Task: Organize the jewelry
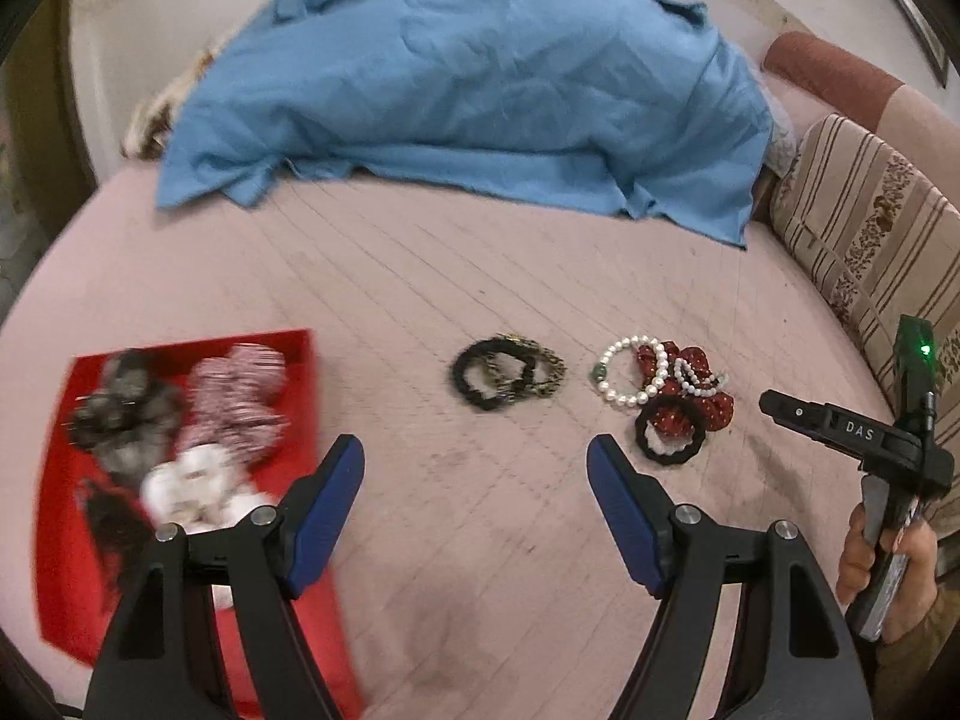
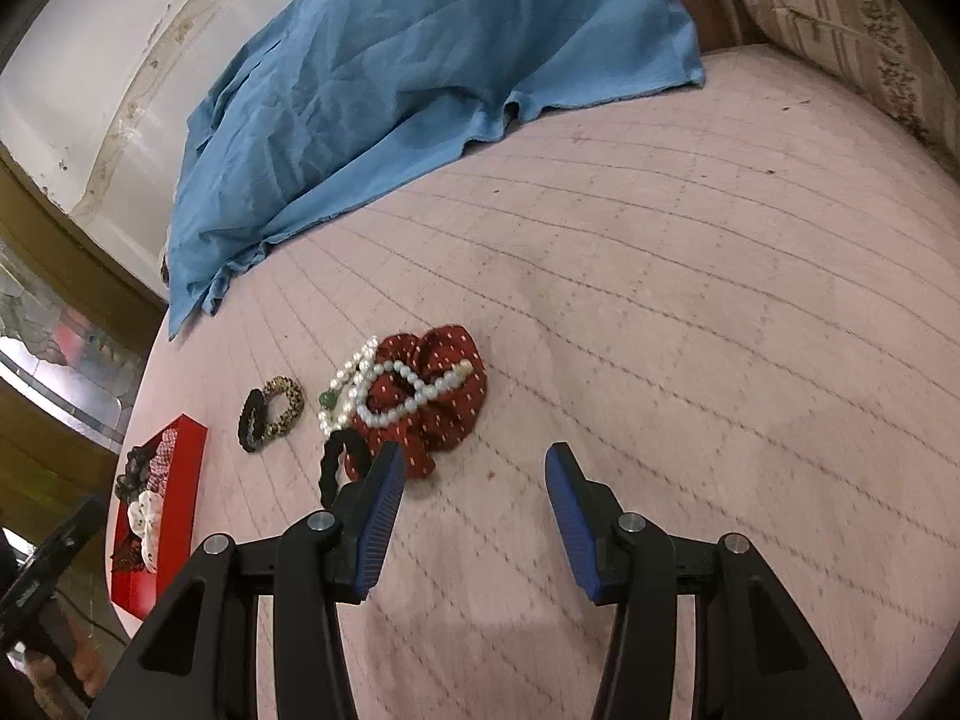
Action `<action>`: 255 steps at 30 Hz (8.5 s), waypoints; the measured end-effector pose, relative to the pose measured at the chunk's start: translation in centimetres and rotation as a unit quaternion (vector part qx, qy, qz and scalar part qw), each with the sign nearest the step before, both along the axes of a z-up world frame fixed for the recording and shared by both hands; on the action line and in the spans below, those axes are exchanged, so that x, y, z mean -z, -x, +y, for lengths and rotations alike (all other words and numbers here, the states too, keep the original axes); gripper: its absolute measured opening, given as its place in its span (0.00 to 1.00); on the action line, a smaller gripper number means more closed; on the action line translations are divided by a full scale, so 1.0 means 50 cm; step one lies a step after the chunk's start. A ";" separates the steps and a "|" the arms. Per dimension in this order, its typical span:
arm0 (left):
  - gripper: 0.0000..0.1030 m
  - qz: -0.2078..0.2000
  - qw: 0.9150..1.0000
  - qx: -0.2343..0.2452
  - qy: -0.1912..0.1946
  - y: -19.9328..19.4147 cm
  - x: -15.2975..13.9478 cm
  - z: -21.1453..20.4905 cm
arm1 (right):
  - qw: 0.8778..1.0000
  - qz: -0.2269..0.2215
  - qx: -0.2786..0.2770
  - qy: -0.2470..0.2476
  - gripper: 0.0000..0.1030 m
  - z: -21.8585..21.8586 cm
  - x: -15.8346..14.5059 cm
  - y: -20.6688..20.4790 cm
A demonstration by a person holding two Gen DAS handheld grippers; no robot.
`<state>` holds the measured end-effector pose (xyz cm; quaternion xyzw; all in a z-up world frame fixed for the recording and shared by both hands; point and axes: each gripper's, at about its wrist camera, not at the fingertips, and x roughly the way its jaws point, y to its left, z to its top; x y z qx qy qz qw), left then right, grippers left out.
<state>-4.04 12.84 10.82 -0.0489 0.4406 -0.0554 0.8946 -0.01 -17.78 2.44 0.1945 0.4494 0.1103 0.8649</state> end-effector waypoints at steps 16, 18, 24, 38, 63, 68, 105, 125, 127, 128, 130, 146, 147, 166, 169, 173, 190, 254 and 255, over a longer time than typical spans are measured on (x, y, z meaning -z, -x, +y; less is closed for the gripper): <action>0.50 0.081 0.995 0.031 -0.042 -0.225 0.152 -0.116 | 0.997 0.014 -0.074 0.009 0.28 0.066 0.040 -0.119; 0.06 0.087 0.994 0.039 -0.054 -0.226 0.161 -0.127 | 0.996 0.020 -0.081 0.006 0.12 0.069 0.045 -0.120; 0.05 0.072 0.997 0.034 -0.013 -0.182 0.119 -0.109 | 0.996 -0.004 -0.082 -0.023 0.07 0.062 0.007 -0.100; 0.05 0.060 0.973 0.098 0.200 0.002 0.013 -0.056 | 0.990 -0.056 -0.107 -0.069 0.07 0.037 -0.081 0.023; 0.37 0.109 0.980 0.014 0.166 0.043 0.137 0.013 | 0.991 0.031 -0.089 0.095 0.33 0.042 0.026 0.026; 0.50 0.088 0.982 0.047 0.158 0.060 0.123 -0.024 | 0.983 0.041 -0.098 0.152 0.33 0.065 0.044 0.031; 0.06 0.003 0.993 0.047 0.107 0.132 0.029 0.001 | 0.988 -0.053 -0.078 0.119 0.07 0.116 -0.008 0.117; 0.07 -0.024 0.980 -0.159 0.114 0.215 0.036 0.426 | 0.964 -0.106 -0.220 0.107 0.07 0.466 -0.143 0.192; 0.07 -0.020 0.977 -0.176 0.116 0.219 0.047 0.450 | 0.959 -0.102 -0.244 0.098 0.07 0.525 -0.146 0.193; 0.07 -0.017 0.977 -0.182 0.112 0.219 0.053 0.459 | 0.958 -0.099 -0.254 0.094 0.07 0.548 -0.145 0.193; 0.07 -0.014 0.977 -0.189 0.095 0.220 0.059 0.464 | 0.952 -0.092 -0.279 0.087 0.07 0.609 -0.140 0.195; 0.07 0.008 0.969 -0.245 0.039 0.233 0.088 0.519 | 0.932 -0.014 -0.352 0.086 0.07 0.822 0.001 0.171; 0.07 0.009 0.968 -0.247 0.041 0.233 0.088 0.521 | 0.933 -0.012 -0.350 0.090 0.07 0.819 0.009 0.169; 0.57 -0.081 0.958 -0.267 0.069 0.266 0.044 0.520 | 0.942 -0.019 -0.328 0.067 0.31 0.755 -0.008 0.175; 0.57 -0.078 0.957 -0.271 0.065 0.266 0.047 0.520 | 0.941 -0.031 -0.328 0.073 0.34 0.738 -0.023 0.188; 0.59 -0.077 0.957 -0.275 0.047 0.265 0.049 0.507 | 0.944 -0.041 -0.319 0.073 0.37 0.701 -0.038 0.198; 0.67 -0.080 0.982 -0.158 -0.070 0.262 0.009 0.274 | 0.975 -0.053 -0.201 0.083 0.46 0.407 -0.080 0.185; 0.43 0.074 0.992 0.088 -0.048 -0.264 0.160 -0.230 | 0.997 0.006 -0.068 0.039 0.46 0.058 0.049 -0.111; 0.43 0.076 0.991 0.095 -0.051 -0.266 0.168 -0.236 | 0.997 0.006 -0.067 0.037 0.43 0.057 0.051 -0.114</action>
